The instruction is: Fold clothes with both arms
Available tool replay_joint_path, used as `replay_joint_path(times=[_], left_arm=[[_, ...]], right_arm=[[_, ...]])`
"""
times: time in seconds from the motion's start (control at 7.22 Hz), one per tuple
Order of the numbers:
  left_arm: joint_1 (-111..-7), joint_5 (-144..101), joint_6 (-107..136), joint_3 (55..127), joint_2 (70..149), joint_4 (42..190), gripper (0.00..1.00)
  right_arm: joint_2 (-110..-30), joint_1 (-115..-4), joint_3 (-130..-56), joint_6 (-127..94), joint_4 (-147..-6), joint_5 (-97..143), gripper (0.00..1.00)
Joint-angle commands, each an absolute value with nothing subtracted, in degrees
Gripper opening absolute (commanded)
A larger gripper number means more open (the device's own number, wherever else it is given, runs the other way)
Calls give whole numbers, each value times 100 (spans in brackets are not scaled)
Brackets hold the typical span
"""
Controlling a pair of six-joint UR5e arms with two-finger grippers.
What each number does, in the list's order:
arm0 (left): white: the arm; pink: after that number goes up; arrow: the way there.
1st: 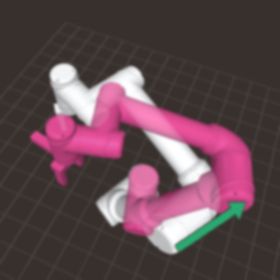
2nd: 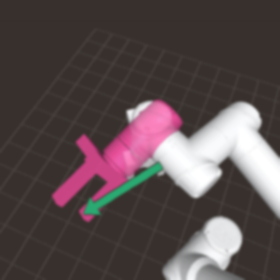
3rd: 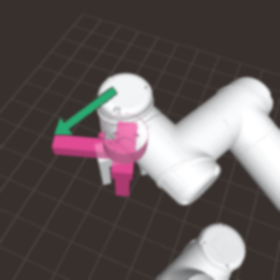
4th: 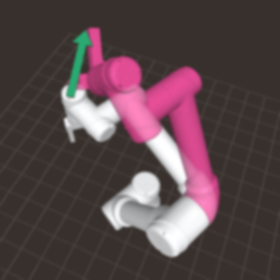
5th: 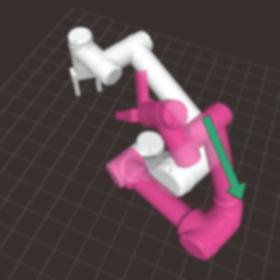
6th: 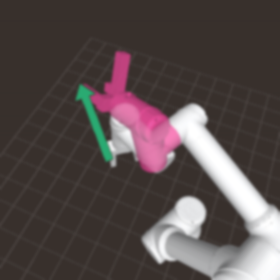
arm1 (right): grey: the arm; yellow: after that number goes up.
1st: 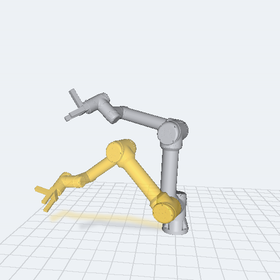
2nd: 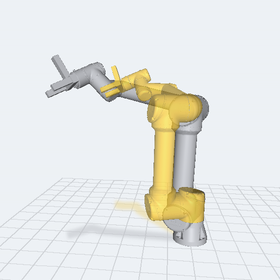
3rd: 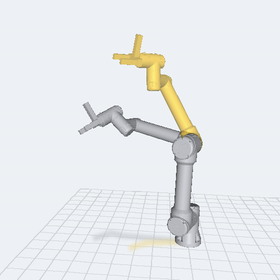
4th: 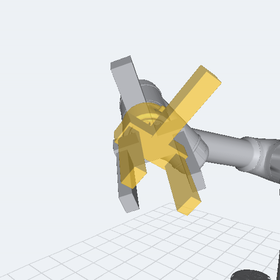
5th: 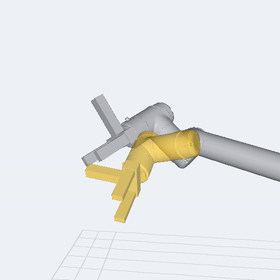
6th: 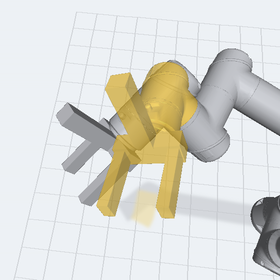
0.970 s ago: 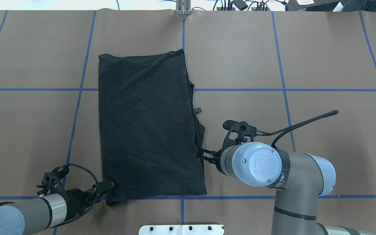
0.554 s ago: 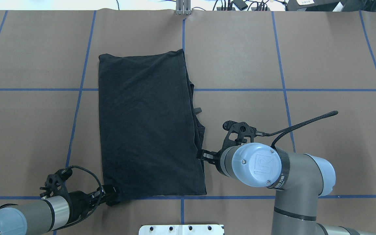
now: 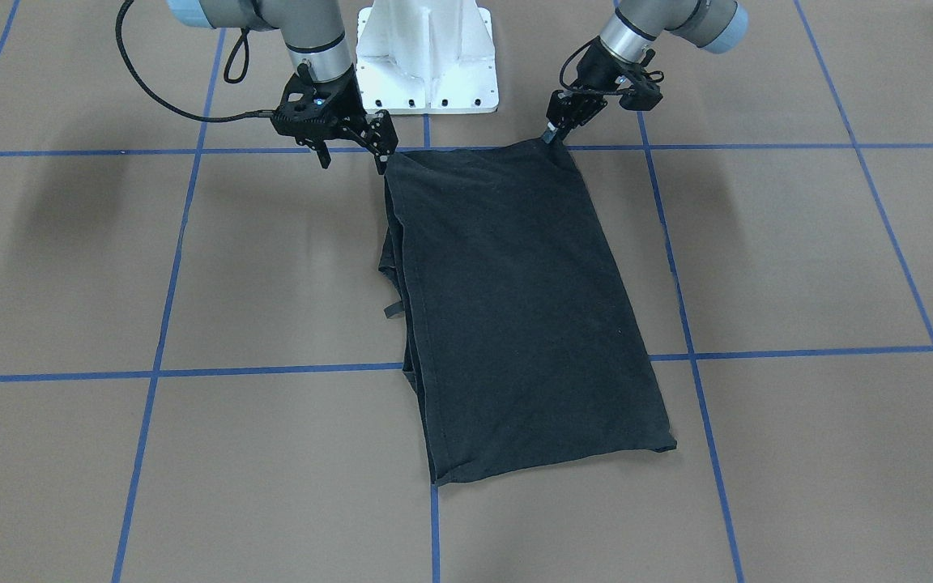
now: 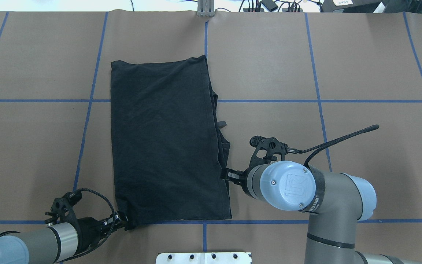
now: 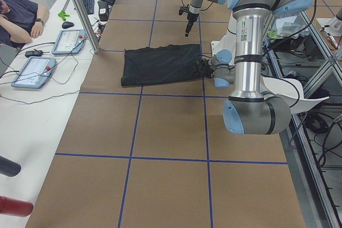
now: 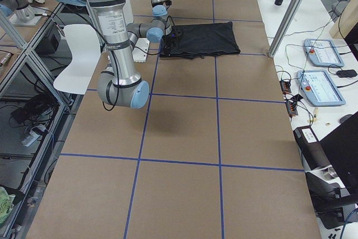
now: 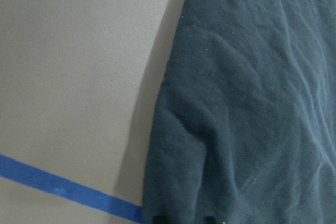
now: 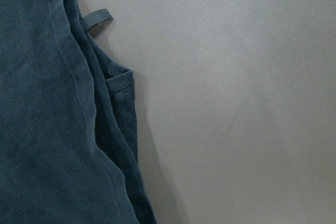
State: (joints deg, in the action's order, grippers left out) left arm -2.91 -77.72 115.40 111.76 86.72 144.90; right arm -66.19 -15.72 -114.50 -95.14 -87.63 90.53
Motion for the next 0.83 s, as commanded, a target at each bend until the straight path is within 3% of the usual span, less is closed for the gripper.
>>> replay_joint_path(times=[0.0, 0.69], left_arm=[[-290, -7778, 11531, 11180, 8649, 14493, 0], [-290, -7787, 11505, 11224, 8640, 14493, 0]], right_arm=[[-6601, -1512, -11409, -9510, -8754, 9053, 100], [-6224, -1415, -10250, -9774, -7515, 8395, 99]])
